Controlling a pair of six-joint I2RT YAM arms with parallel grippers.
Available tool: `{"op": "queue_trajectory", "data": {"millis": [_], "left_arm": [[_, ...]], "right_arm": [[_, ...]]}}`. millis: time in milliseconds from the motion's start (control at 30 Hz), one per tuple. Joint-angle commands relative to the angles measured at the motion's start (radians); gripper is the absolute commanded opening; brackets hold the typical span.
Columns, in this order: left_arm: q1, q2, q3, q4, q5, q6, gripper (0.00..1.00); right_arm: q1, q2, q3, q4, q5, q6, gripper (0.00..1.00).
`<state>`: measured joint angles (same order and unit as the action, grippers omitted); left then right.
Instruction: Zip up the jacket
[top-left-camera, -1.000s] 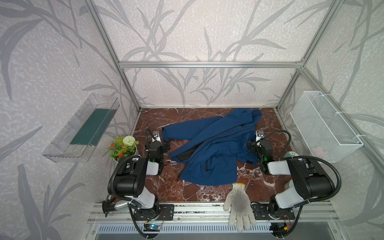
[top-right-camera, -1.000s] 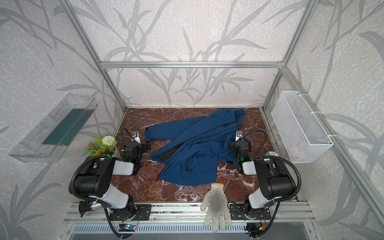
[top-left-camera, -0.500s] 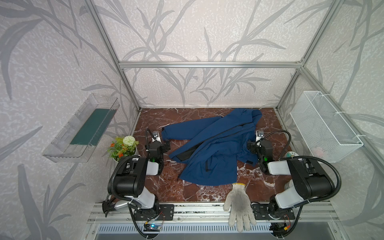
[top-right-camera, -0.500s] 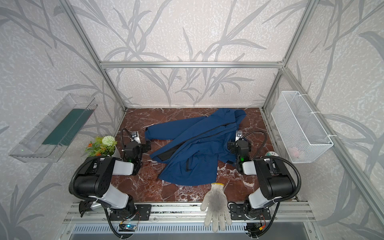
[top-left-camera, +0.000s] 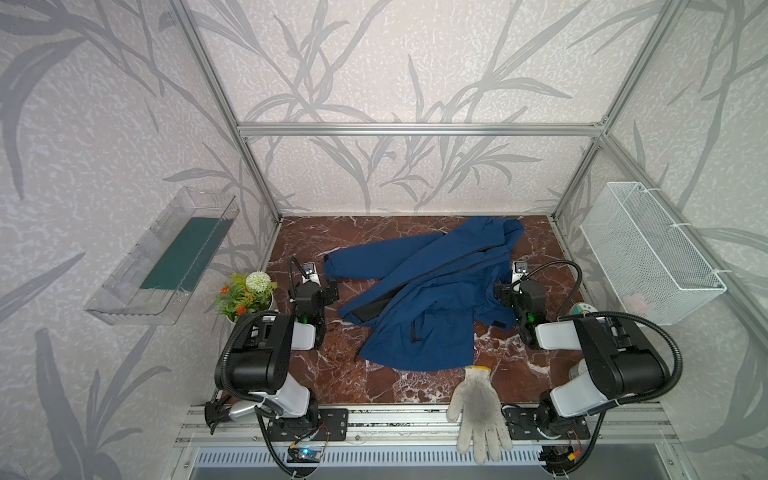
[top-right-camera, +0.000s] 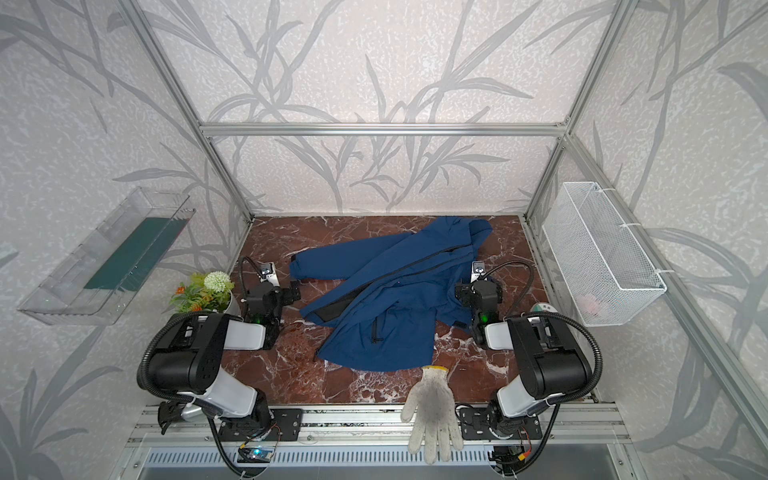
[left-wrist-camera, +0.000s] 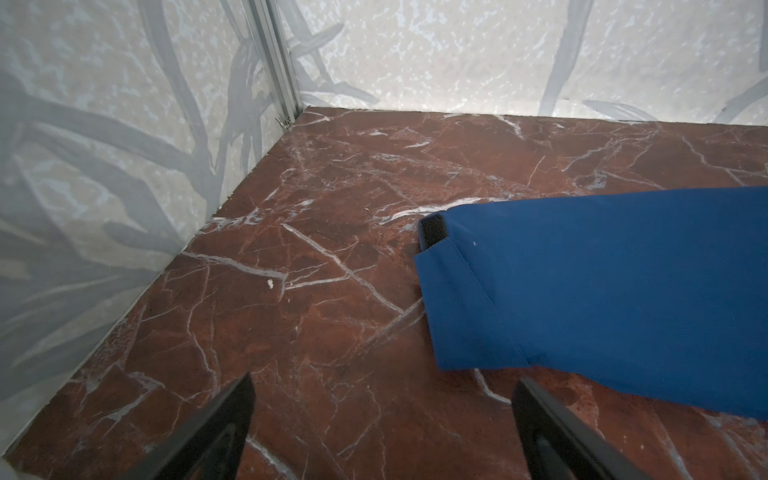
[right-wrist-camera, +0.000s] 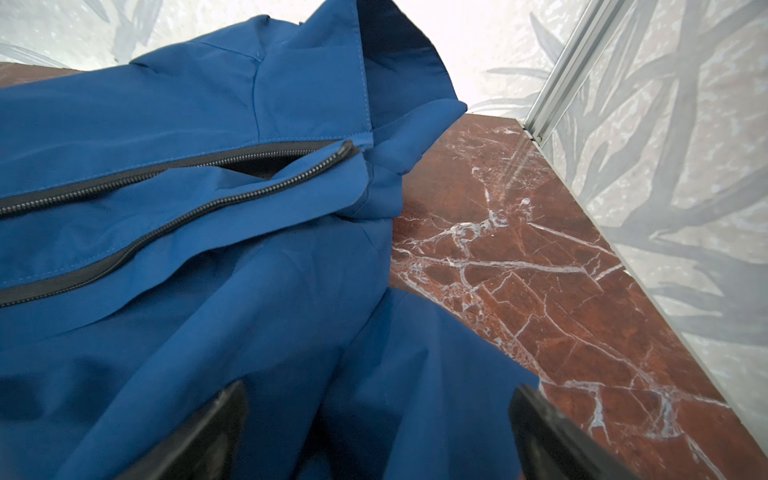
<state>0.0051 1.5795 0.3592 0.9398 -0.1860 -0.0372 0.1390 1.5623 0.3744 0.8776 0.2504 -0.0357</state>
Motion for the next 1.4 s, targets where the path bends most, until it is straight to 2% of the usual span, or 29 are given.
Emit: {"op": "queue_trajectory", "data": {"millis": [0, 33, 67, 133, 167, 233, 300, 400, 433, 533, 633, 733, 867, 933, 1067, 1200, 1367], "left_arm": [[-0.018, -0.107, 0.037, -0.099, -0.021, 0.016, 0.99], [-0.036, -0.159, 0.06, -0.187, -0.028, 0.032, 0.99], [-0.05, -0.225, 0.108, -0.338, -0.035, 0.029, 0.97], [-0.056, -0.334, 0.236, -0.69, -0.047, -0.081, 0.94], [-0.054, -0.368, 0.3, -0.843, -0.056, -0.137, 0.94], [-0.055, -0.407, 0.395, -1.096, -0.076, -0.27, 0.93], [-0.054, -0.432, 0.447, -1.263, 0.024, -0.357, 0.92], [-0.054, -0.48, 0.433, -1.342, 0.186, -0.402, 0.92], [-0.054, -0.495, 0.426, -1.359, 0.226, -0.41, 0.92], [-0.053, -0.522, 0.412, -1.395, 0.328, -0.47, 0.92], [-0.048, -0.524, 0.399, -1.414, 0.439, -0.506, 0.92], [-0.031, -0.512, 0.382, -1.402, 0.548, -0.543, 0.92], [0.03, -0.478, 0.341, -1.35, 0.668, -0.615, 0.91], [0.08, -0.458, 0.33, -1.326, 0.747, -0.642, 0.91], [0.172, -0.429, 0.327, -1.304, 0.805, -0.665, 0.91], [0.234, -0.369, 0.332, -1.257, 0.861, -0.681, 0.91], [0.312, -0.259, 0.399, -1.279, 0.939, -0.64, 0.91]], "right_arm": [[0.015, -0.069, -0.012, 0.055, -0.015, -0.039, 0.99], [0.037, -0.131, 0.007, -0.038, 0.025, -0.041, 0.99], [0.057, -0.211, 0.059, -0.239, 0.076, -0.009, 0.99], [0.07, -0.329, 0.209, -0.682, 0.048, 0.103, 0.99], [0.082, -0.355, 0.272, -0.845, 0.019, 0.167, 0.99], [0.156, -0.398, 0.374, -1.081, 0.044, 0.297, 0.99], [0.304, -0.426, 0.443, -1.227, 0.082, 0.376, 0.99], [0.523, -0.423, 0.511, -1.327, 0.263, 0.423, 0.99], [0.558, -0.415, 0.539, -1.37, 0.276, 0.459, 0.99], [0.616, -0.376, 0.621, -1.464, 0.15, 0.611, 0.99], [0.728, -0.322, 0.673, -1.477, 0.046, 0.824, 0.99], [0.833, -0.263, 0.684, -1.396, -0.003, 0.986, 0.99], [0.877, -0.167, 0.67, -1.23, -0.085, 1.15, 0.99], [0.916, -0.106, 0.675, -1.12, -0.129, 1.18, 1.0], [0.955, 0.029, 0.789, -1.1, -0.154, 1.197, 0.99], [0.962, 0.138, 0.829, -0.926, -0.23, 1.26, 0.96], [0.964, 0.309, 0.955, -0.883, -0.265, 1.271, 0.88]]}}
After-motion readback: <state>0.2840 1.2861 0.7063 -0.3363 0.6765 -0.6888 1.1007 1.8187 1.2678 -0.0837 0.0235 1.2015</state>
